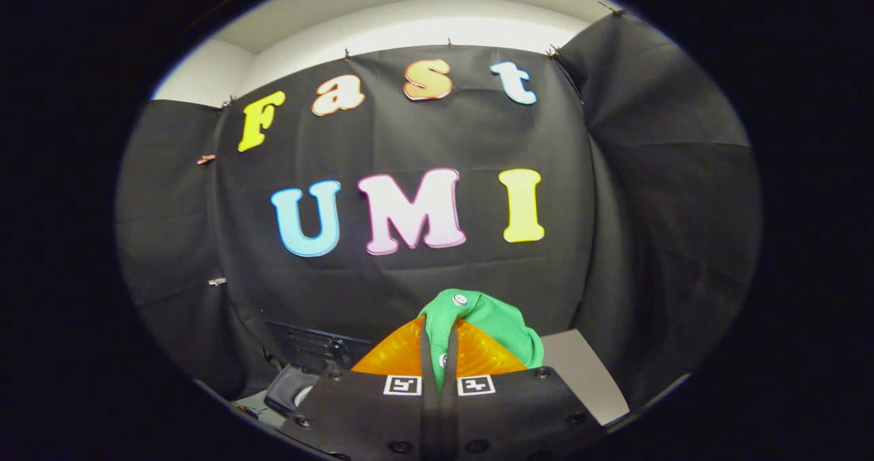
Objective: Put the clothes into the washing machine and then close the washing machine lid.
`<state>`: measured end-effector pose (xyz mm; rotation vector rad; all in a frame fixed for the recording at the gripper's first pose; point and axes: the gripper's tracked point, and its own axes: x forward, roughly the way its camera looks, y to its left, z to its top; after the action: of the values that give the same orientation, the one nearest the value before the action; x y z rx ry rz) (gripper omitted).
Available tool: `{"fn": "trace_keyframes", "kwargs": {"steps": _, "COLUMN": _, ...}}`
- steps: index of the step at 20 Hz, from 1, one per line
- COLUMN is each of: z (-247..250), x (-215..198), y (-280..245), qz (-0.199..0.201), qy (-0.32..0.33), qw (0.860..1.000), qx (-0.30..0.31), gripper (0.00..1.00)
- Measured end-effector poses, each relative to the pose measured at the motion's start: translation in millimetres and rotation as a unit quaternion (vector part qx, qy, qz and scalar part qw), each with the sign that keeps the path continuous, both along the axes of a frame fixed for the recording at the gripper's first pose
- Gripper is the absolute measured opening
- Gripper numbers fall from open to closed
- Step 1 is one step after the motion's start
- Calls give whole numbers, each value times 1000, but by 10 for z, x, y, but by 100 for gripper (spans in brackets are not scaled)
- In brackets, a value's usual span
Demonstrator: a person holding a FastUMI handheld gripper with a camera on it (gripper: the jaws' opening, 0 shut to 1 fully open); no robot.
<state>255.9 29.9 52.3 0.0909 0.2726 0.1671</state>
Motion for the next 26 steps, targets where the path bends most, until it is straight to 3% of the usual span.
{"fn": "trace_keyframes", "kwargs": {"steps": 6, "z": 275, "x": -113, "y": 987, "qz": 96, "qy": -52, "qw": 994, "qx": 14, "gripper": 4}}
{"fn": "trace_keyframes", "kwargs": {"steps": 14, "z": 66, "x": -329, "y": 2203, "qz": 219, "qy": -64, "qw": 973, "qx": 24, "gripper": 4}}
{"fn": "trace_keyframes", "kwargs": {"steps": 21, "z": -794, "x": -203, "y": 2883, "qz": 294, "qy": 7, "qw": 955, "qx": 39, "gripper": 4}}
{"fn": "trace_keyframes", "kwargs": {"steps": 26, "z": -1705, "x": -47, "y": 3112, "qz": 303, "qy": 93, "qw": 948, "qx": 8, "gripper": 4}}
